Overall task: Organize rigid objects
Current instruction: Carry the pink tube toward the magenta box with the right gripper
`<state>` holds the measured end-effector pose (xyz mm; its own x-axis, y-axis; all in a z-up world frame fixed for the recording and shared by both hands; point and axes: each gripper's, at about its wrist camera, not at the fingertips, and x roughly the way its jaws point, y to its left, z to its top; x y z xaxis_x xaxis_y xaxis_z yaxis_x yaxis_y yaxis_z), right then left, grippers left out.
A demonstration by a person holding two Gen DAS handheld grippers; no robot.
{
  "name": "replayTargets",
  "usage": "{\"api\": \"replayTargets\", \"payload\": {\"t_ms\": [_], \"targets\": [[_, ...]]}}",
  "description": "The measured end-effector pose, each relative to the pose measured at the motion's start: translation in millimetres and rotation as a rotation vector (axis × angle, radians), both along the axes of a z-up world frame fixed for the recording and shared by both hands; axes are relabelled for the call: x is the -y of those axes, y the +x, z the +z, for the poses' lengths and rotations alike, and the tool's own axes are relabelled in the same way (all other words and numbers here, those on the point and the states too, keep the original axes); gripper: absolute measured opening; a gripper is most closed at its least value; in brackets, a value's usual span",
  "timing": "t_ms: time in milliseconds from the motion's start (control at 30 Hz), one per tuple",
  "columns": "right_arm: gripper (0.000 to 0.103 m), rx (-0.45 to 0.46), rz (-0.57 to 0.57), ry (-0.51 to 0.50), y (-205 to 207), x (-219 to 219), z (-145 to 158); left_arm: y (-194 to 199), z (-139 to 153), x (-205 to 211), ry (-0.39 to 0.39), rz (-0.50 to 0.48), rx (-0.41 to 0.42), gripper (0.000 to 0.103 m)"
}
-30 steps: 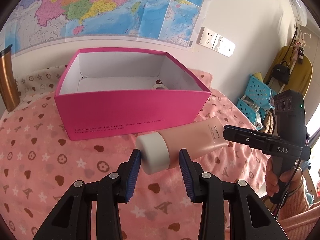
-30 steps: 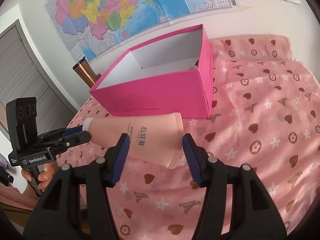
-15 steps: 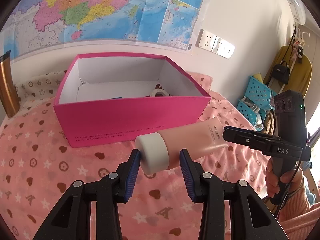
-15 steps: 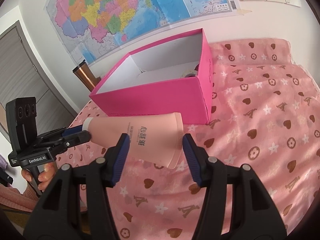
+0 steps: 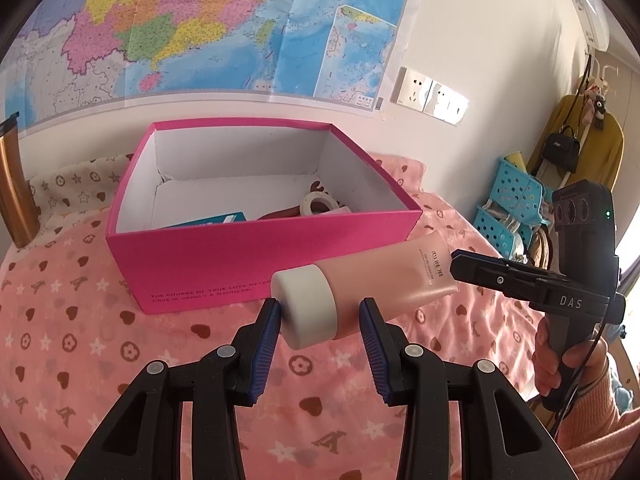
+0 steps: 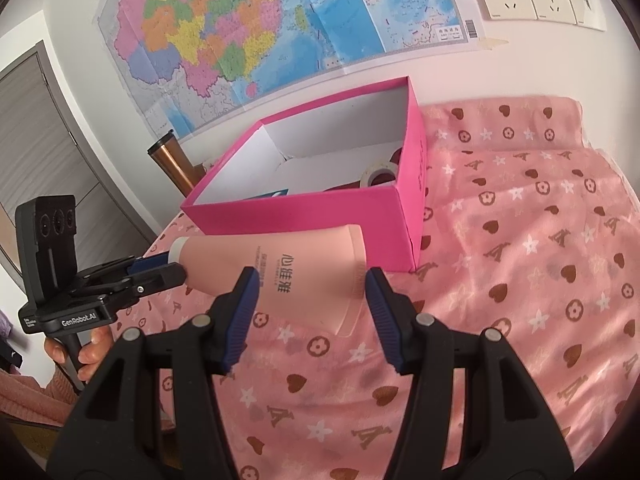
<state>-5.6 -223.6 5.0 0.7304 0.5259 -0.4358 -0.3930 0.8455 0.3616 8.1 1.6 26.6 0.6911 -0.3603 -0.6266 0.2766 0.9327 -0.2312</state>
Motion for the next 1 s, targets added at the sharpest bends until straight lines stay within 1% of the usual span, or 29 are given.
{"api": "replayTargets", "payload": {"t_ms": [767,1000], "targets": [[0.058,0.035,0.001,-0.003,7.5,3.7,12.6,8.8,10.5,0.9,0.003,0.001,0.035,0.041],[0.058,0.042,0.004,-0.006,10.6,2.8,15.7,10.4,10.9,-0.7,-0.005,0.007,0.034,0.041]]}}
